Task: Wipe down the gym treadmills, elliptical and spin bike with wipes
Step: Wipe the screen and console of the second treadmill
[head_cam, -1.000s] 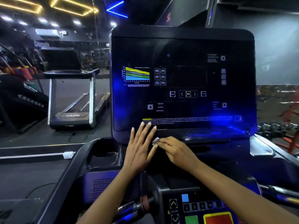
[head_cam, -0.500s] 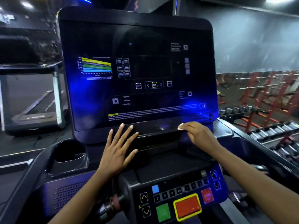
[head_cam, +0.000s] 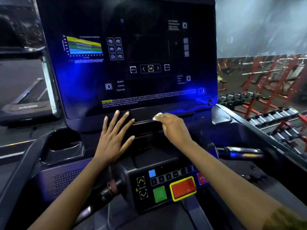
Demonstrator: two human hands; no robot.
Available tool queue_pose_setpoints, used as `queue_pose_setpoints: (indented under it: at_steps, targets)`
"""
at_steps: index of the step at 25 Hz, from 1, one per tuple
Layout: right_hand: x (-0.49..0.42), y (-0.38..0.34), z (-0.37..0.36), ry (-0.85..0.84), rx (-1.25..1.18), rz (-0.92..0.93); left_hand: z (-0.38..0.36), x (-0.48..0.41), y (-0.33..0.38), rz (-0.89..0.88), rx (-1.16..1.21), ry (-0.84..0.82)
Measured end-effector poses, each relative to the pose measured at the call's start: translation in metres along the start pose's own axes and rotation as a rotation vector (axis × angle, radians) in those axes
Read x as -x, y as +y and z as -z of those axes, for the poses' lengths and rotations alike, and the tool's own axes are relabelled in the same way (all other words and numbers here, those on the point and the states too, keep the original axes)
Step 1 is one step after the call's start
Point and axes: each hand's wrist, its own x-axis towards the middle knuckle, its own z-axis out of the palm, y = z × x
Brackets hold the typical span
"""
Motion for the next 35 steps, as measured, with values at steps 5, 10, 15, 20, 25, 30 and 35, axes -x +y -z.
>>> queue_pose_setpoints:
  at_steps: [5,10,15,20,25,30,35]
  targets:
    - [0.016,-0.036,0.028,0.090,-0.275,-0.029,0.037,0.028,0.023,0.008,0.284,-0.127]
    - [0.092,-0.082,0.037,0.137,-0.366,-0.005,0.076,0.095,0.062,0.046,0.359,-0.229]
    - [0.149,-0.104,0.002,-0.044,-0.169,0.281,0.059,0.124,0.083,0.121,0.189,-0.275]
    - [0.144,-0.078,0.004,-0.051,-0.092,0.384,0.057,0.121,0.089,0.177,0.099,-0.269]
    - [0.159,-0.018,0.035,0.075,-0.063,0.038,0.057,0.122,0.091,0.207,0.096,-0.259]
    - [0.166,0.032,0.059,0.164,-0.018,-0.231,0.058,0.121,0.092,0.219,0.101,-0.266]
    - [0.154,-0.020,0.045,0.098,-0.049,0.016,0.058,0.122,0.092,0.220,0.089,-0.279]
